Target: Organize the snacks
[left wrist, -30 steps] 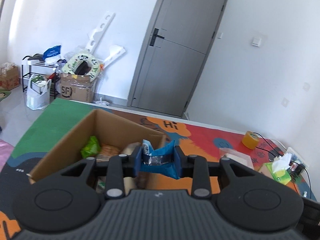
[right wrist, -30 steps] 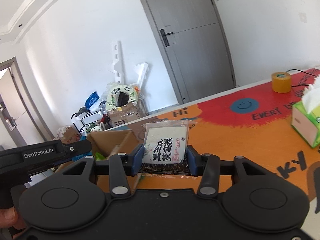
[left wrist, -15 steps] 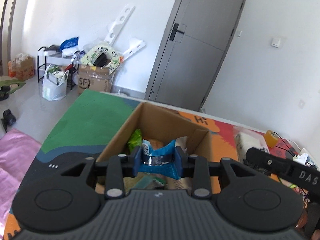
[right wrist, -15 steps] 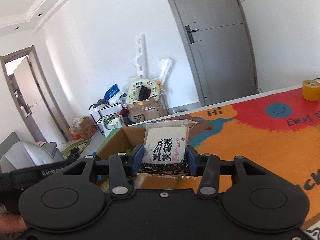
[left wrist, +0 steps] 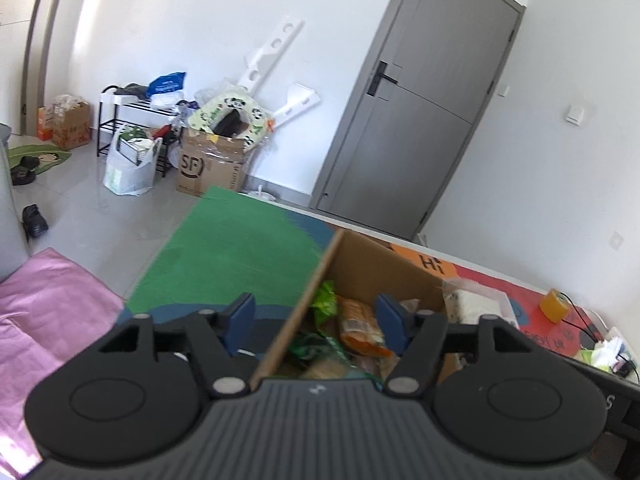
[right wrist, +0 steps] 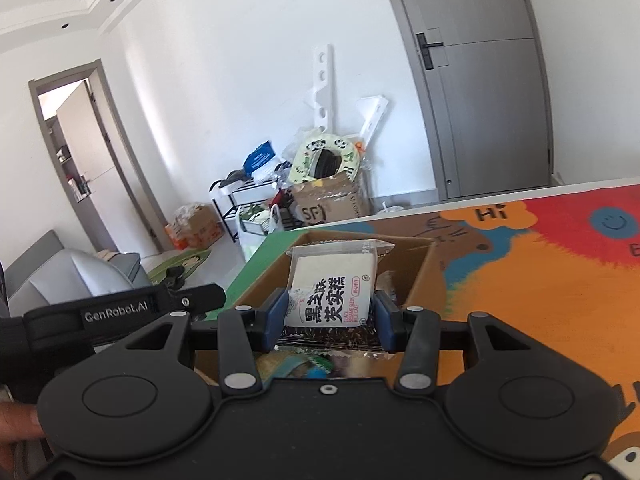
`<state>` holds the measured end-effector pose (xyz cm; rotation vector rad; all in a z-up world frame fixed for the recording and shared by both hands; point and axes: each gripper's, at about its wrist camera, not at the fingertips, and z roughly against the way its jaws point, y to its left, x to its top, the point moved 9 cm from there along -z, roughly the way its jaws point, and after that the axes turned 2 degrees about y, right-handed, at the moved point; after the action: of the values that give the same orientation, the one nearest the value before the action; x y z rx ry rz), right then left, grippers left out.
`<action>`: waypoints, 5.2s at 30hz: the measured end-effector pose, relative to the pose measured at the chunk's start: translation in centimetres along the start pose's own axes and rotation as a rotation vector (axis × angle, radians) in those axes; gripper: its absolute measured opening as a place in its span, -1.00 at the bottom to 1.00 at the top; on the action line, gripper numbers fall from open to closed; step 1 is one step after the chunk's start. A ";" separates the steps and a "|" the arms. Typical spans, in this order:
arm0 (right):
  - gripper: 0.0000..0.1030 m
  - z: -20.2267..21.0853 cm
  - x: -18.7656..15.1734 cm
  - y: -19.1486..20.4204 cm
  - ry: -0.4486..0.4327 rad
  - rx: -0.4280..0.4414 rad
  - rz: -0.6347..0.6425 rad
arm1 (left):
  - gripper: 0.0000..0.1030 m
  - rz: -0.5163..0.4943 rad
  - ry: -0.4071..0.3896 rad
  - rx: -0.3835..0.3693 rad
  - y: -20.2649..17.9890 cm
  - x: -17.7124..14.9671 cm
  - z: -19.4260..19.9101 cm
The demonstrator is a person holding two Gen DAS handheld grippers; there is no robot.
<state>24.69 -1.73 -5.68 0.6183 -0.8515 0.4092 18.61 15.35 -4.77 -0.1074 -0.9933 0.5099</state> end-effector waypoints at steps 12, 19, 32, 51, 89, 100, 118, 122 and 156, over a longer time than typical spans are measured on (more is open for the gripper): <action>0.13 0.6 -1.2 1.6 0.022 -0.011 0.020 | 0.65 0.033 0.014 0.014 2.6 -0.6 1.2; 0.23 2.6 -1.6 -0.5 0.016 -0.063 -0.012 | 0.81 0.029 0.025 0.011 2.0 -1.3 2.0; 0.49 8.1 -2.8 -4.0 -0.026 -0.134 -0.064 | 0.88 -0.097 0.077 -0.057 -2.7 -3.5 3.7; 1.00 16.6 -3.5 -6.5 -0.094 -0.230 -0.056 | 0.92 -0.288 0.022 -0.144 -9.7 -6.1 8.4; 1.00 22.0 -4.0 -4.6 -0.127 -0.256 -0.005 | 1.00 -0.370 -0.033 -0.115 -9.9 -6.1 14.1; 1.00 22.0 -4.0 -4.6 -0.126 -0.256 -0.005 | 1.00 -0.375 -0.034 -0.108 -9.9 -6.1 14.1; 1.00 21.8 -4.0 -3.9 -0.096 -0.257 0.021 | 1.00 -0.377 -0.020 -0.097 -9.8 -6.2 14.2; 1.00 21.6 -4.1 -4.0 -0.089 -0.260 0.027 | 1.00 -0.382 -0.018 -0.099 -9.8 -6.3 14.1; 1.00 21.5 -4.4 -4.6 -0.080 -0.282 0.019 | 1.00 -0.386 -0.011 -0.113 -9.7 -6.7 13.9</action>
<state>12.45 -19.61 0.09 0.3674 -0.9716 0.2758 7.72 1.79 0.72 -0.0125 -1.0237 0.1010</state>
